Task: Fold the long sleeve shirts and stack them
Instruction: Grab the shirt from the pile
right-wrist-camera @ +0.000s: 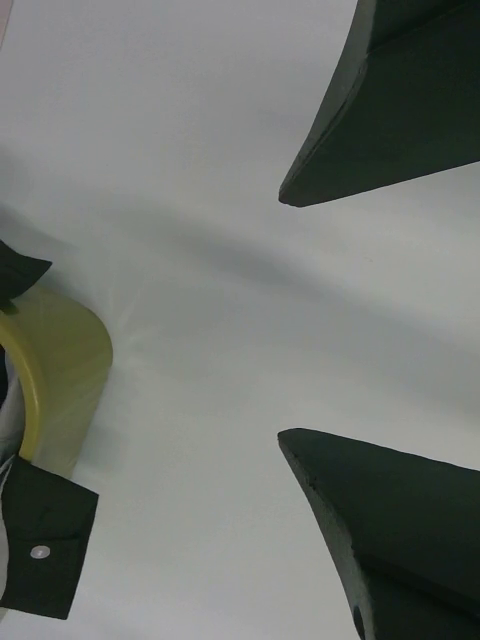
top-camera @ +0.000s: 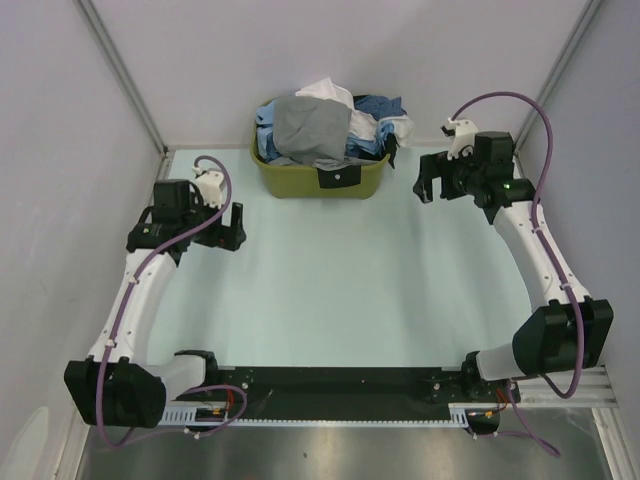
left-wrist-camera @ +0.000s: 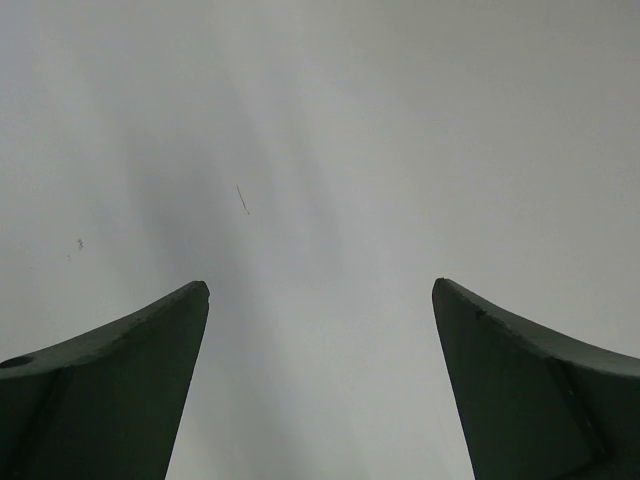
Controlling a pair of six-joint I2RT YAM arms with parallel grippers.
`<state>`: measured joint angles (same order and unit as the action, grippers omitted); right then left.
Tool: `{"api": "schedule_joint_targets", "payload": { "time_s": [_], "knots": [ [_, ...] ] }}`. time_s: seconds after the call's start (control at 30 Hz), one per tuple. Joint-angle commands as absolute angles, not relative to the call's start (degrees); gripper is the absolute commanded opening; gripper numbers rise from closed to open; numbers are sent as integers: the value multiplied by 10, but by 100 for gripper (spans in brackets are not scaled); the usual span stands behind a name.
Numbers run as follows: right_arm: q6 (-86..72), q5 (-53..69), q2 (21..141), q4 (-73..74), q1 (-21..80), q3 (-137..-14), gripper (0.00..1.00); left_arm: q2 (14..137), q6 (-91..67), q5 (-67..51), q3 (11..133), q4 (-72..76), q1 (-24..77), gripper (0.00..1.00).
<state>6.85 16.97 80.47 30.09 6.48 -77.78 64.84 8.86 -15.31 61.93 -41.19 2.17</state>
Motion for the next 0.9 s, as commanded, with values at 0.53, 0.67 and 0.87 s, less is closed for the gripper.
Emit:
{"api": "schedule_joint_targets", "payload": {
  "time_s": [0.53, 0.67, 0.87],
  "knots": [
    [-135, 250, 1176, 189, 160, -1191, 100, 642, 67, -215, 638, -366, 18, 99],
    [-153, 244, 1243, 176, 185, -1245, 100, 651, 65, -215, 637, -365, 18, 99],
    [-179, 229, 1332, 149, 206, -1290, 100, 663, 67, -200, 635, -366, 18, 99]
  ]
}}
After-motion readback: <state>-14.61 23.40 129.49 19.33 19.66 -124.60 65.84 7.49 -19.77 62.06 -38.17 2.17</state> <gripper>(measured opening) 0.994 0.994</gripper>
